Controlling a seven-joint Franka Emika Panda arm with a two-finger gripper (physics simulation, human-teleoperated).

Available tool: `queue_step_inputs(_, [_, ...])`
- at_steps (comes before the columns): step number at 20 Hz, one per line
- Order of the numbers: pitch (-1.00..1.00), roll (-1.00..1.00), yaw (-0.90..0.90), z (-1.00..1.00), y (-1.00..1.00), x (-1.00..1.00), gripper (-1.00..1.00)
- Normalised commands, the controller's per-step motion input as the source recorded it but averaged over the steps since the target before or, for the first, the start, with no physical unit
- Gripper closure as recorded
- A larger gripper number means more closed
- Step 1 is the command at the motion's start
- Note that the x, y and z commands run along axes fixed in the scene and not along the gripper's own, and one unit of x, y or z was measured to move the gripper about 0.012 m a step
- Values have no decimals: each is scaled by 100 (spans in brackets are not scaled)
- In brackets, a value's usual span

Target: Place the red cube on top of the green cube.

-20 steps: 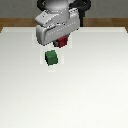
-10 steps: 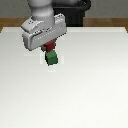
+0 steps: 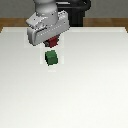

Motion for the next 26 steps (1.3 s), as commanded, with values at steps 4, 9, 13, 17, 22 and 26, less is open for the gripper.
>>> queue_step_inputs(4, [0, 0, 0, 0, -25, 0, 100])
queue_step_inputs(9, [0, 0, 0, -20, 0, 20, 100])
queue_step_inputs(13, [0, 0, 0, -50, 0, 0, 100])
queue_step_inputs(17, [0, 0, 0, -50, 0, 0, -100])
queue_step_inputs(22, [0, 0, 0, 0, 0, 0, -100])
queue_step_inputs(26, [0, 0, 0, 0, 0, 0, -100])
